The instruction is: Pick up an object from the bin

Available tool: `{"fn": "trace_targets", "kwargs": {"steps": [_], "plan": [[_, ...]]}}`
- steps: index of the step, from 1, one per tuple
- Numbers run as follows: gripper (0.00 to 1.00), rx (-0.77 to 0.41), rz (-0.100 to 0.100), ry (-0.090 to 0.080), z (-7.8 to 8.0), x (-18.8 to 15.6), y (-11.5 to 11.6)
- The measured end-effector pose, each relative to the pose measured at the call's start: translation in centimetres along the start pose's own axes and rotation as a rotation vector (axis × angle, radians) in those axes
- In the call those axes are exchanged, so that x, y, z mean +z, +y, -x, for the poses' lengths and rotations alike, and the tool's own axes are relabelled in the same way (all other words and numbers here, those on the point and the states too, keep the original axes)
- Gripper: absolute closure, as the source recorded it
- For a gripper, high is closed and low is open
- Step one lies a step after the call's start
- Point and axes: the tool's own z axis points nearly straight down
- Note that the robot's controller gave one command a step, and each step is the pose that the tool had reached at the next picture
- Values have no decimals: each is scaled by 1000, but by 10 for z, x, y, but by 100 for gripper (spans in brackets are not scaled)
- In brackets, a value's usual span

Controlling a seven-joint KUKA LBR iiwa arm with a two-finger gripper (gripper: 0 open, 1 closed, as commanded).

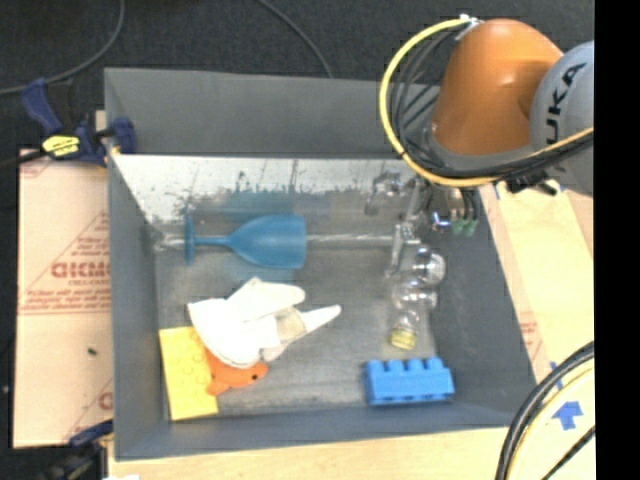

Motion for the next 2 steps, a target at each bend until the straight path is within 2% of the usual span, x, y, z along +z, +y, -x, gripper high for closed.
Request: {"fn": "trace_targets", "kwargs": {"steps": [1,2], "plan": [[0,0,0,0,0,0,0],[0,-215,0,-1,-54,14,23]]}}
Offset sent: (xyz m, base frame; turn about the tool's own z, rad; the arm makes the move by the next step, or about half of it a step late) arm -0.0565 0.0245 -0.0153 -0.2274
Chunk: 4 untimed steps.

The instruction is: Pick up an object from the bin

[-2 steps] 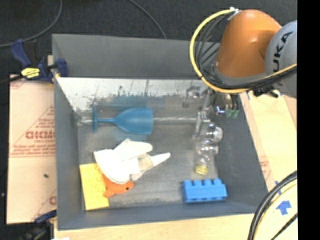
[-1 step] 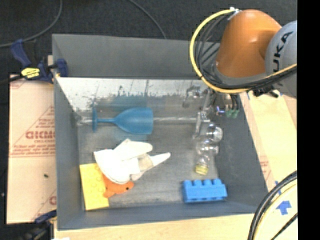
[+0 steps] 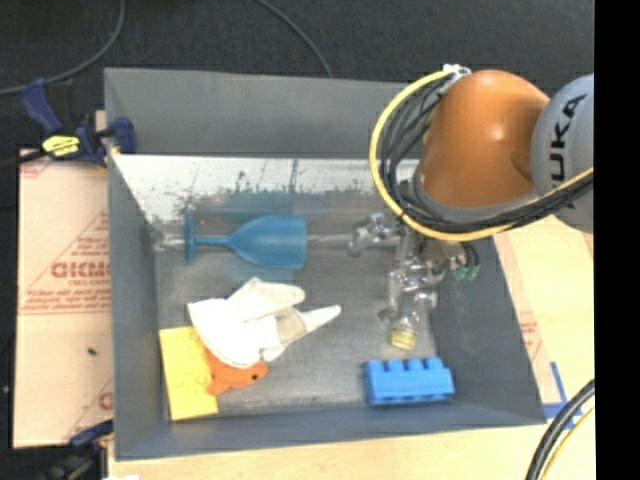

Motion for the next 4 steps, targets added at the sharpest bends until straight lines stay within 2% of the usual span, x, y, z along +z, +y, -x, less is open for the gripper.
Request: {"fn": "trace_targets", "kwargs": {"steps": [1,2,3,4], "plan": [[0,-123,-1,-1,30,80,6],[0,-287,-1,-1,31,89,33],[0,-26,0,-2,23,155,57],[100,-88,-1,-7,44,136,107]]}}
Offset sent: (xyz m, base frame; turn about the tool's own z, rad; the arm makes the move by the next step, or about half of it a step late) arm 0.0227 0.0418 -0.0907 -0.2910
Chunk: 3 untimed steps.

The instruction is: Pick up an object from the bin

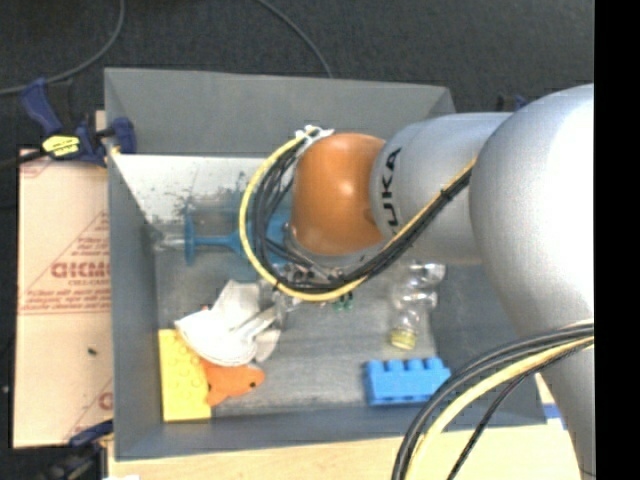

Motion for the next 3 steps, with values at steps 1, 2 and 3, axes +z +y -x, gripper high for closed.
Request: {"fn": "trace_targets", "kwargs": {"steps": [1,2,3], "plan": [[100,0,0,0,0,0,0],[100,51,1,1,4,13,1],[100,160,-3,-6,10,16,12]]}}
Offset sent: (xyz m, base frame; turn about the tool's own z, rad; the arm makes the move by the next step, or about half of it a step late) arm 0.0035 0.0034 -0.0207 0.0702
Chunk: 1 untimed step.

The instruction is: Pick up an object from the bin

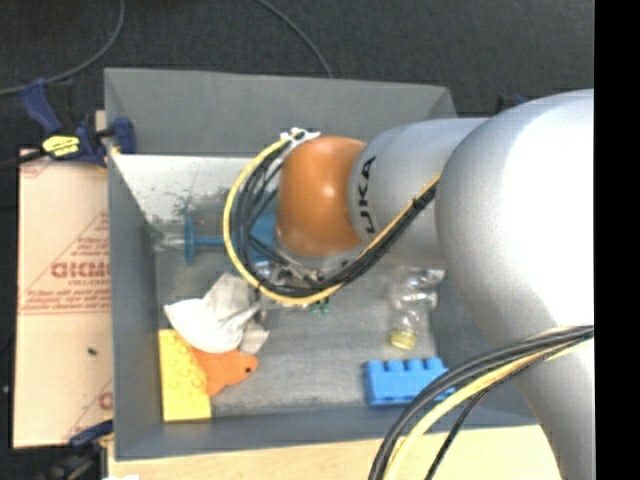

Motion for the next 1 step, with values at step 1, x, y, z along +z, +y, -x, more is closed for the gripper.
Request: {"fn": "trace_targets", "kwargs": {"steps": [1], "plan": [[100,-1,0,0,0,0,0]]}}
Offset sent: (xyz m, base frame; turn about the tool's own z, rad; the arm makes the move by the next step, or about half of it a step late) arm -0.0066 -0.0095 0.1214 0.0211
